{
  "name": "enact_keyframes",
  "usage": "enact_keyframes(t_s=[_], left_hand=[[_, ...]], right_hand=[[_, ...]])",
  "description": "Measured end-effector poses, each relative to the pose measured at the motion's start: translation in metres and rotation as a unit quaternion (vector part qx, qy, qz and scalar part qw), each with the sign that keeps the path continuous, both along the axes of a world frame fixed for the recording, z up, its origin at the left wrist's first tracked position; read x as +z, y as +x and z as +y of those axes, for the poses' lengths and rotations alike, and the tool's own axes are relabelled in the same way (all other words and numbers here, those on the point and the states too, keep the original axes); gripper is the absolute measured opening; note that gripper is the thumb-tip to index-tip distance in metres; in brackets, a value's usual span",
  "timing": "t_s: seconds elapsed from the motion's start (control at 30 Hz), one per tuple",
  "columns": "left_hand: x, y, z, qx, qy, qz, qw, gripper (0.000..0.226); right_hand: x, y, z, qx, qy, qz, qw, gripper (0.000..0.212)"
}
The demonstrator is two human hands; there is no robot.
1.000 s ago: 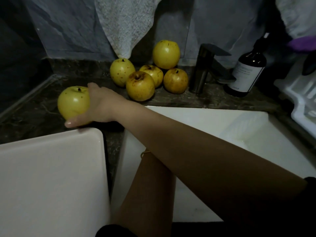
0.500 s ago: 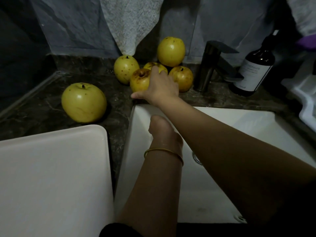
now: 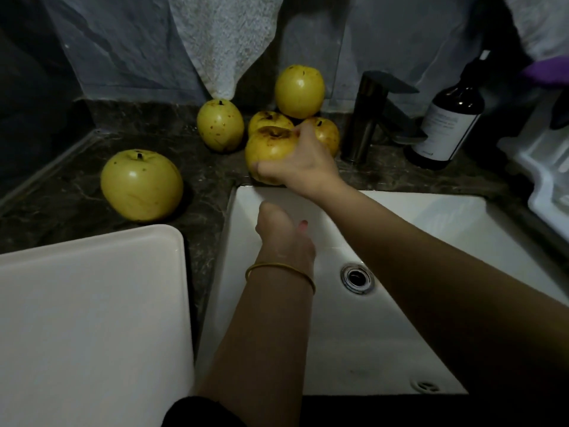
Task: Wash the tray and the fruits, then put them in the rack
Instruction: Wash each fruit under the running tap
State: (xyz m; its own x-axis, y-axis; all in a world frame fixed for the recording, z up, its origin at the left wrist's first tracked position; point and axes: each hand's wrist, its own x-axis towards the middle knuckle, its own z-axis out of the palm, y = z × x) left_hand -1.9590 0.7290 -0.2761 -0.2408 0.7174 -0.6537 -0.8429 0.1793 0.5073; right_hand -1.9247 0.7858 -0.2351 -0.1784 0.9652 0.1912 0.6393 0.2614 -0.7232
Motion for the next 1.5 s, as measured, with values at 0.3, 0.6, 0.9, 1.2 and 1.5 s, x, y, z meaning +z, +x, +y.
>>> enact_keyframes(t_s=[0.3,0.6,0.9,1.2,1.5], left_hand=[[0.019,0.017,-0.003,-0.208,0.059,0.001,0.976,0.05],[0.014,0.031,-0.001,-0.201,0.005,0.045,0.978,0.059],[0.03,0.092,0.017,-0.253,-0.041,0.03,0.966,0.061],[0.008,0.093,0.034,-0.206,-0.029,-0.033,0.978,0.067],[0.006,0.092,0.035,-0.207,0.006,-0.05,0.977,0.059]], right_hand=[[-0.02,0.087,-0.031,-0.016,-0.115,0.092,0.989,0.073],[-0.023,0.139,-0.023,-0.013,-0.219,0.287,0.933,0.054],[-0.034,0.161,-0.006,-0.215,-0.162,0.352,0.896,0.045],[0.023,0.16,0.004,-0.267,0.11,0.204,0.935,0.019],[0.091,0.093,0.07,-0.126,0.072,-0.226,0.963,0.06]])
